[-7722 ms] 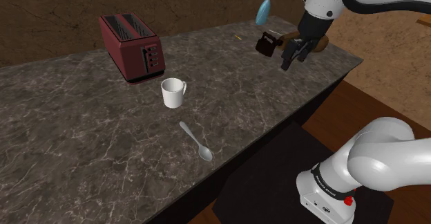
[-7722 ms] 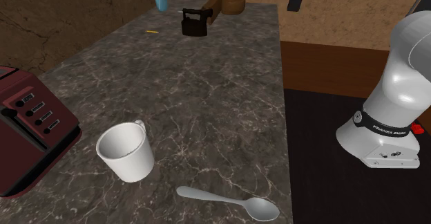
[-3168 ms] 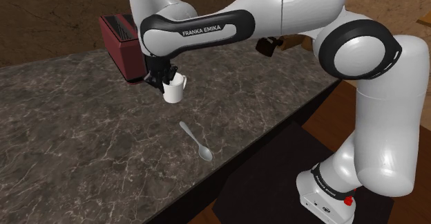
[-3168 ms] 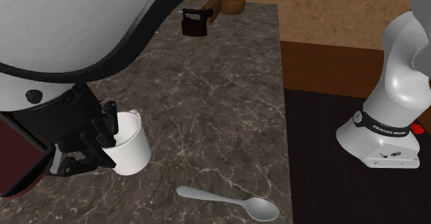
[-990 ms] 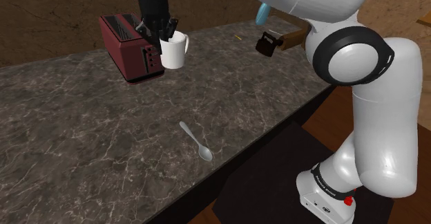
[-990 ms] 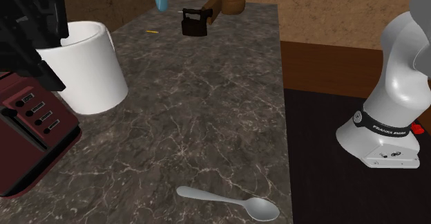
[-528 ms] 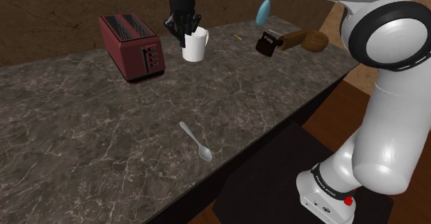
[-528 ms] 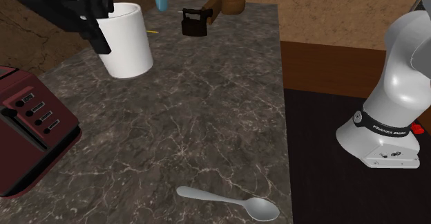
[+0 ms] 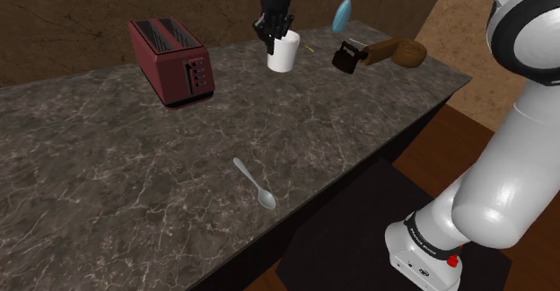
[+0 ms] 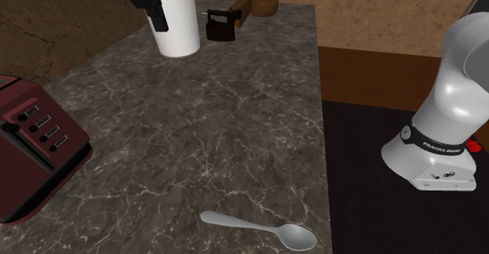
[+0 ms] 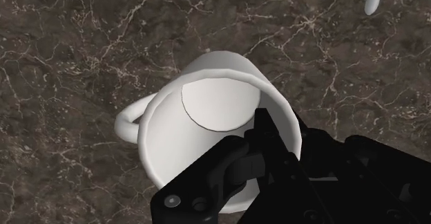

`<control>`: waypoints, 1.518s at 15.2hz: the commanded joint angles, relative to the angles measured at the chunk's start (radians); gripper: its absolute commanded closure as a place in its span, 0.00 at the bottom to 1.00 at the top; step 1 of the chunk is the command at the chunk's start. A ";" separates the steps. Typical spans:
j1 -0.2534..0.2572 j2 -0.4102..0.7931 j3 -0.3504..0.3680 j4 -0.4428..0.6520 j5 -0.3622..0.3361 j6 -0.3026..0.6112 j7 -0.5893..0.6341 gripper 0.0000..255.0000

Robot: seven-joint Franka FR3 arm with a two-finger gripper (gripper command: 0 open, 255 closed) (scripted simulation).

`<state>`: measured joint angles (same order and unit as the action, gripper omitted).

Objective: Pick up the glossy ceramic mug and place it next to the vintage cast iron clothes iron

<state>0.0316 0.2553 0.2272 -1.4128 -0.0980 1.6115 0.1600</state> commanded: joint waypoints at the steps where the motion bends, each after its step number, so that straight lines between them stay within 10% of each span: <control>1: -0.033 -0.031 -0.016 -0.046 0.008 0.019 -0.047 1.00; 23: -0.328 -0.036 -0.215 -0.052 0.034 0.051 -0.539 1.00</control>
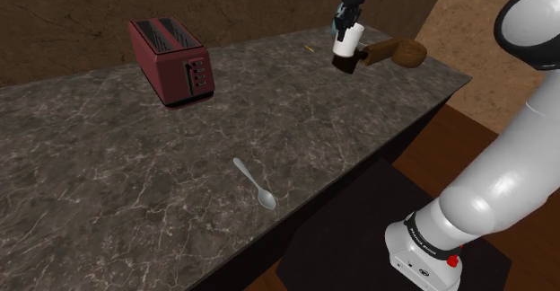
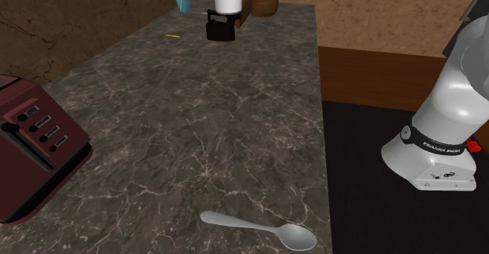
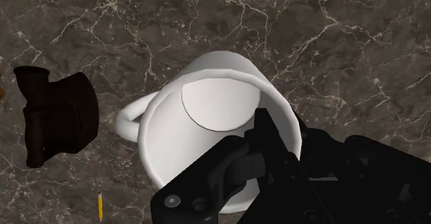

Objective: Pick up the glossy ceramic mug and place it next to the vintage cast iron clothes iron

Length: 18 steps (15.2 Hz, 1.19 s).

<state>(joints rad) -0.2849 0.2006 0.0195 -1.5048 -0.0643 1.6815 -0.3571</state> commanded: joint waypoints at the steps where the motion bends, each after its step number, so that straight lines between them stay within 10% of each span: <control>1: -0.024 0.030 -0.016 0.055 0.002 -0.022 -0.043 1.00; 12: -0.181 0.245 -0.091 0.367 0.031 -0.105 -0.274 1.00; 18: -0.179 0.223 -0.090 0.251 0.029 -0.012 -0.269 1.00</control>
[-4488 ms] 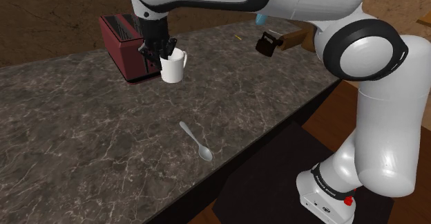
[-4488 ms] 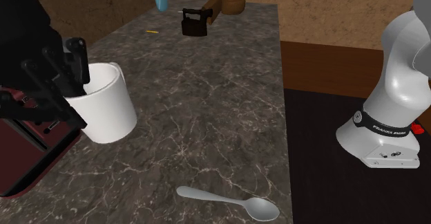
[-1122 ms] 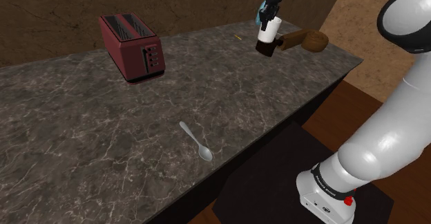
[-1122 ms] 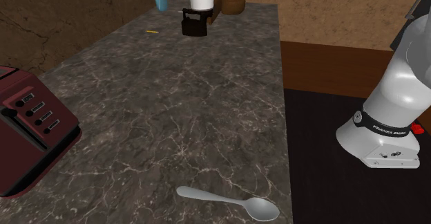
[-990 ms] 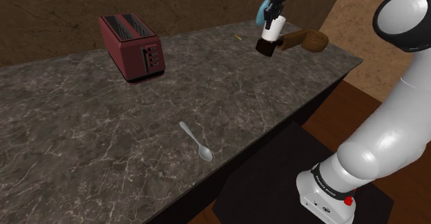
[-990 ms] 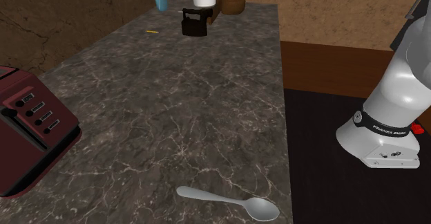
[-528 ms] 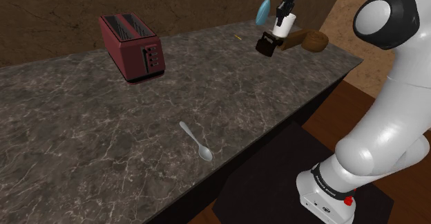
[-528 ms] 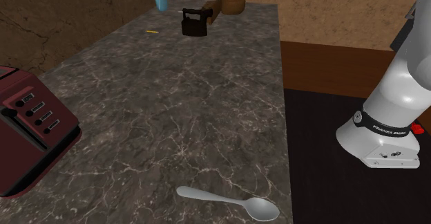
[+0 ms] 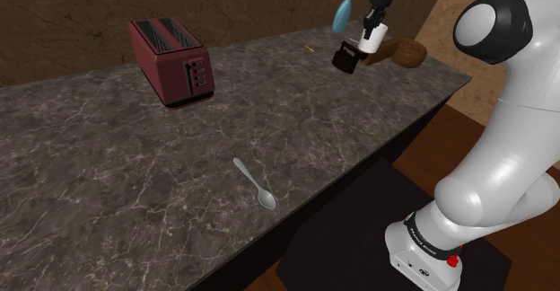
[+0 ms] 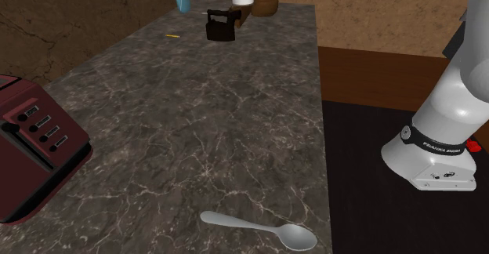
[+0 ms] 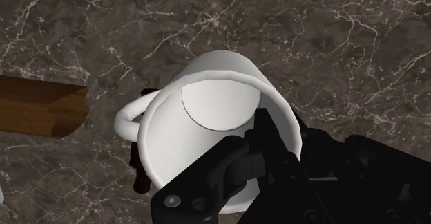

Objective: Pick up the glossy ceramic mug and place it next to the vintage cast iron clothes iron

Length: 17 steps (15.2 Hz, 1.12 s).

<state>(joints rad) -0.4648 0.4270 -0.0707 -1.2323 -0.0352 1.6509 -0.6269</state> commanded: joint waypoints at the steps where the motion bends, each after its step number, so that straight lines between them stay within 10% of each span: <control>1: 0.001 -0.006 0.000 -0.038 0.000 0.033 0.002 1.00; 17: 0.002 -0.001 0.001 -0.246 -0.002 0.246 0.012 1.00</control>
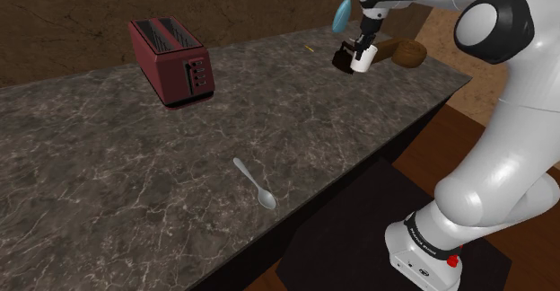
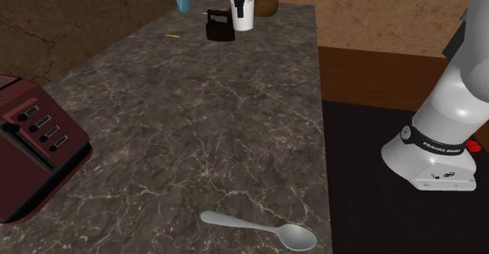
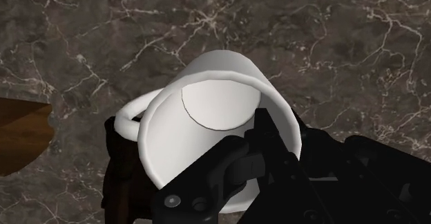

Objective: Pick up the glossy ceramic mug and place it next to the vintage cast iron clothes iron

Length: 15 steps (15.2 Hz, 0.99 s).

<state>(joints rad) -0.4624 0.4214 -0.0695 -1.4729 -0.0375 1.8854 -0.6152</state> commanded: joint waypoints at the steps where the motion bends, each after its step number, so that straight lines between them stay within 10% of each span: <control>1: 0.000 0.007 0.000 -0.015 0.000 0.024 0.001 1.00; 15: -0.001 0.055 0.001 -0.115 0.000 0.171 0.008 1.00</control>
<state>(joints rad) -0.4629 0.4746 -0.0684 -1.5864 -0.0372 2.0520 -0.6072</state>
